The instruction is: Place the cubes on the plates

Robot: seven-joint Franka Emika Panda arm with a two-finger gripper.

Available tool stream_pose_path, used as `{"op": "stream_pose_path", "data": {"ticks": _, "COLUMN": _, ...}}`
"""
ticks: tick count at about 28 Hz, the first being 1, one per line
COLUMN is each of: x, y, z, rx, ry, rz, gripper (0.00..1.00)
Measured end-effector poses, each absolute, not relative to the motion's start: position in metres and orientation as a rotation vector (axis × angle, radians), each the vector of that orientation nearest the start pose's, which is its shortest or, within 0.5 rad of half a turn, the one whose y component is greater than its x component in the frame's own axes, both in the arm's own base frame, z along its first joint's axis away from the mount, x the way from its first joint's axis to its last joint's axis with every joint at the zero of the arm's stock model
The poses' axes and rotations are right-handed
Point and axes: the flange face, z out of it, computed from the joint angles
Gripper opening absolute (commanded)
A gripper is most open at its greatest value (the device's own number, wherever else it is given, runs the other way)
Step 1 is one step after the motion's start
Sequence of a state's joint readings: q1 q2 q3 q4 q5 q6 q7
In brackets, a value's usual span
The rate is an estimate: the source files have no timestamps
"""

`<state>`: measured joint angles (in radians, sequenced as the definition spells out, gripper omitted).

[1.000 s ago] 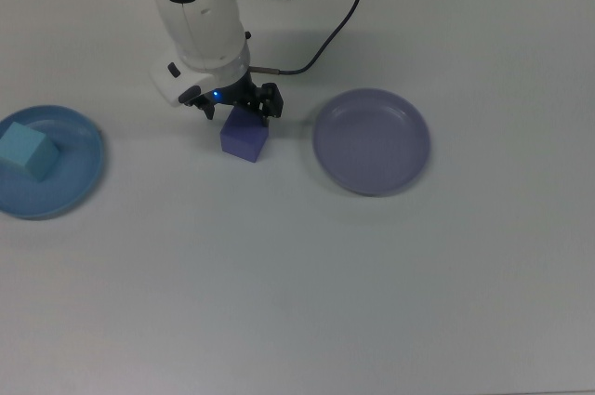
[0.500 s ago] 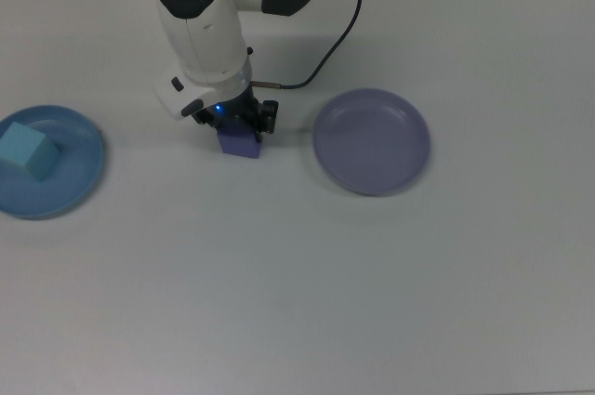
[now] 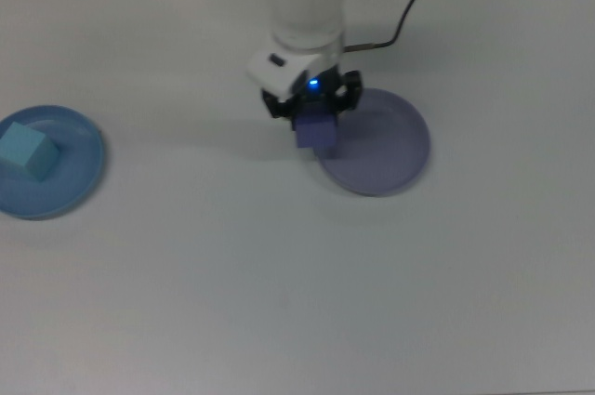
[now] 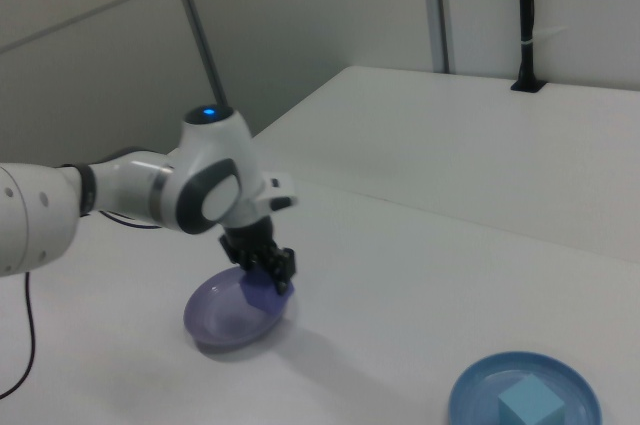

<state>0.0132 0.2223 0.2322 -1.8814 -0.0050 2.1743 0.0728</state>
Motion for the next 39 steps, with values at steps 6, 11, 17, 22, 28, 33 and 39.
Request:
{"op": "stream_pose_path", "data": {"ticks": 6, "x": 0.59, "y": 0.201, "z": 0.397, "rx": -3.131, "ry": -0.321, "rz": -0.125, "gripper": 0.43}}
{"op": "stream_pose_path", "data": {"ticks": 11, "x": 0.587, "y": 0.22, "z": 0.373, "rx": -3.171, "ry": -0.333, "rz": -0.09, "gripper": 0.88}}
{"op": "stream_pose_path", "data": {"ticks": 17, "x": 0.591, "y": 0.224, "z": 0.364, "rx": -3.174, "ry": -0.338, "rz": -0.075, "gripper": 1.0}}
{"op": "stream_pose_path", "data": {"ticks": 22, "x": 0.593, "y": 0.225, "z": 0.378, "rx": -3.17, "ry": -0.336, "rz": -0.109, "gripper": 1.0}}
{"op": "stream_pose_path", "data": {"ticks": 28, "x": 0.587, "y": 0.204, "z": 0.432, "rx": -3.208, "ry": -0.267, "rz": -0.119, "gripper": 1.0}}
{"op": "stream_pose_path", "data": {"ticks": 33, "x": 0.574, "y": 0.156, "z": 0.497, "rx": -3.253, "ry": -0.131, "rz": -0.133, "gripper": 1.0}}
{"op": "stream_pose_path", "data": {"ticks": 39, "x": 0.555, "y": 0.082, "z": 0.557, "rx": -3.272, "ry": 0.1, "rz": -0.143, "gripper": 1.0}}
